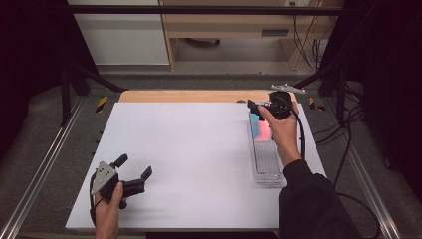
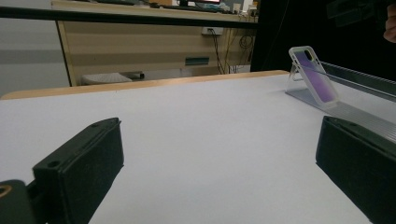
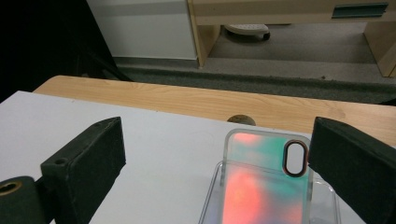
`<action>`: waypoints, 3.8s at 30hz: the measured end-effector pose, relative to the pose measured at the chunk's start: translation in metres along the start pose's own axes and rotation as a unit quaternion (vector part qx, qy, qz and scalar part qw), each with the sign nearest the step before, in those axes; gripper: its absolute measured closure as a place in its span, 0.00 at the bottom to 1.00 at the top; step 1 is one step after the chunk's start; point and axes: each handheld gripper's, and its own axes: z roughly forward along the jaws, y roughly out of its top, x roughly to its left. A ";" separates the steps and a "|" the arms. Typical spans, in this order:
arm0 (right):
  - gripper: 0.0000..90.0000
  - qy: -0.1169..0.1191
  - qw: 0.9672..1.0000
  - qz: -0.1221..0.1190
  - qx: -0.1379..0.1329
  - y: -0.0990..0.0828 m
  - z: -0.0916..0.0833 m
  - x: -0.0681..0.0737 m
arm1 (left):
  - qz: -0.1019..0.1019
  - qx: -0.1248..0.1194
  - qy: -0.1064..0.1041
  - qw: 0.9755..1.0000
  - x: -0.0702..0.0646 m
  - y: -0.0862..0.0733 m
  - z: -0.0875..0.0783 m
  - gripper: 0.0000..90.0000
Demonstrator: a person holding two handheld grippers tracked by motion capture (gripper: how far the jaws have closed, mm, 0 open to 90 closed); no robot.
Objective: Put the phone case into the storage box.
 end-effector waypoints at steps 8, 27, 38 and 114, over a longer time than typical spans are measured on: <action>0.05 0.011 1.000 -0.006 -0.005 0.002 -0.005 0.008 | 0.002 0.000 -0.006 1.000 -0.001 0.000 0.001 0.01; 0.05 0.028 0.999 -0.030 -0.003 0.005 -0.032 0.025 | 0.002 0.004 -0.006 1.000 -0.003 0.000 0.002 0.01; 0.04 0.050 0.997 -0.055 0.005 0.005 -0.053 0.034 | 0.006 0.006 -0.005 1.000 -0.002 0.000 0.002 0.01; 0.05 0.038 0.993 -0.051 -0.101 -0.057 -0.151 -0.024 | 0.011 -0.003 0.017 1.000 0.010 0.003 -0.015 0.01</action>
